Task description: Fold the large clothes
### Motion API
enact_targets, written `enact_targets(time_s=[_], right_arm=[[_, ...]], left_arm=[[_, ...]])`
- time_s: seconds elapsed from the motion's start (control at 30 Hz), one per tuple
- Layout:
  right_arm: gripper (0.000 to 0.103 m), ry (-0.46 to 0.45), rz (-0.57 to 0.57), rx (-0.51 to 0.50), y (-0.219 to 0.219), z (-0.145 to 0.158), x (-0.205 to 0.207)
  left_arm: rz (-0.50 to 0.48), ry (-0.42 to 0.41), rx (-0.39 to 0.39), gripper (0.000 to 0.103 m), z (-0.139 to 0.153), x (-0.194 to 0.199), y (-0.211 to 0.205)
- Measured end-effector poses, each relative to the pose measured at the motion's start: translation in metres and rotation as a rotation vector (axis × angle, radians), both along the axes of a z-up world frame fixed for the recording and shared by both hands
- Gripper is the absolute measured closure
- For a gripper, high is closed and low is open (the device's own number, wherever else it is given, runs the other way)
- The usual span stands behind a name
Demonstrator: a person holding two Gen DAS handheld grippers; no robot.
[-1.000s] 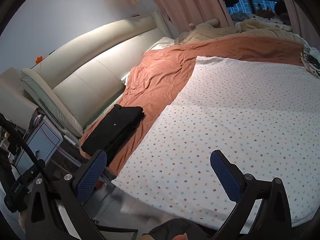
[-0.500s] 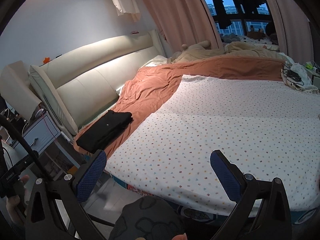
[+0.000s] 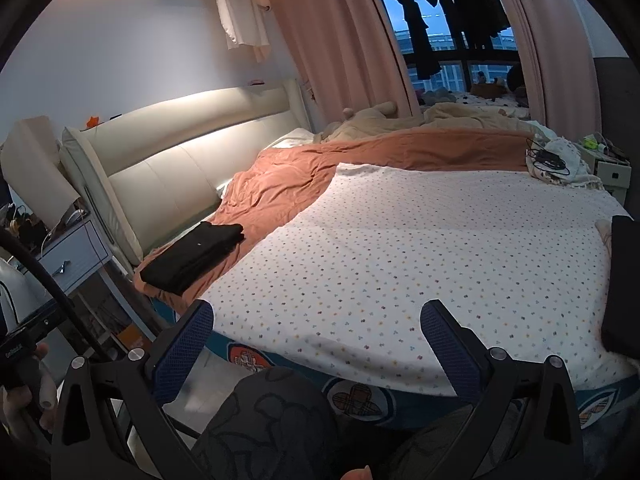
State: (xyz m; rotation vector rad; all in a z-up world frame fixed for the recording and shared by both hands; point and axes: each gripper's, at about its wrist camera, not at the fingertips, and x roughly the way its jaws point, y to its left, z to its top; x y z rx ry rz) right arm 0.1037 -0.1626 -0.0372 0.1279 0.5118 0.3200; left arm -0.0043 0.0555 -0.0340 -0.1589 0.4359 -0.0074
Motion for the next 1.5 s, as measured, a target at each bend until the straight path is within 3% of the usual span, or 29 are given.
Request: enact_targets(time_s=[0.53,0.73,1.5], right_arm=[[0.0,-0.018,-0.007,-0.075,0.002,0.002,-0.044],[0.0,-0.009,-0.039,-0.082,-0.005,-0.014,-0.04],[0.0,-0.013,-0.05,-0.072,0.0,-0.019,-0.043]], left_arm=[[-0.039,-0.025,0.03,0.0,-0.005,-0.036,-0.024],[-0.027,-0.031,0.046,0.0,-0.009,-0.039,-0.024],[-0.027,-0.004,0.012,0.0,-0.016,-0.034,-0.021]])
